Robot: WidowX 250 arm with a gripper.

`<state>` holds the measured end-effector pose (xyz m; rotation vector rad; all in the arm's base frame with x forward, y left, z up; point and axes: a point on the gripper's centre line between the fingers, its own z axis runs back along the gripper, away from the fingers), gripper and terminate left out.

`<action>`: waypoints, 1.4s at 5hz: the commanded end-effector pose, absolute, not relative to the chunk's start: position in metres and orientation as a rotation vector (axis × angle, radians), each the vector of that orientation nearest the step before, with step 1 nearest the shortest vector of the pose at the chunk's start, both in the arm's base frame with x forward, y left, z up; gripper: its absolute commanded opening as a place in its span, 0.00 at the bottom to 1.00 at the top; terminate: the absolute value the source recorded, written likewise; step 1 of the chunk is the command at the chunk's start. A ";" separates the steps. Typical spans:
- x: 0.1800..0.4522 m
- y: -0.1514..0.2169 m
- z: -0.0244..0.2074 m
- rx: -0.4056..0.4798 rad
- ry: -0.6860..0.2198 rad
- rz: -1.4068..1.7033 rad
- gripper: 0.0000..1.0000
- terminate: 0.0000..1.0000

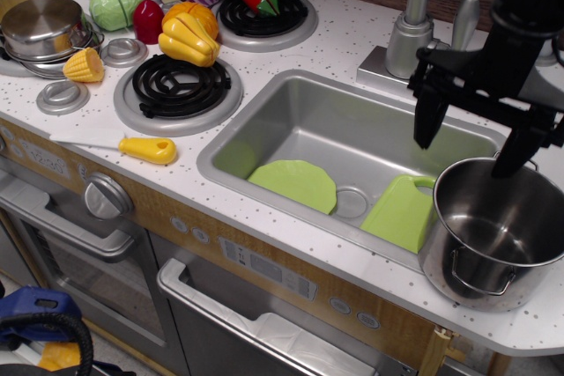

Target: Put pot in sink

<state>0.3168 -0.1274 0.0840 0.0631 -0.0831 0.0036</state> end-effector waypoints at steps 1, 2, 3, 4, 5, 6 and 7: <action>0.317 -0.117 0.086 0.013 -0.181 0.006 1.00 0.00; 0.315 -0.109 0.068 -0.002 -0.210 -0.015 1.00 0.00; 0.318 -0.109 0.061 -0.018 -0.223 -0.002 0.00 0.00; 0.320 -0.112 0.066 -0.016 -0.212 0.002 0.00 0.00; 0.323 -0.113 0.074 -0.002 -0.200 -0.006 0.00 0.00; 0.333 -0.096 0.085 0.033 -0.178 -0.076 0.00 0.00; 0.357 -0.062 0.096 0.118 -0.180 -0.213 0.00 0.00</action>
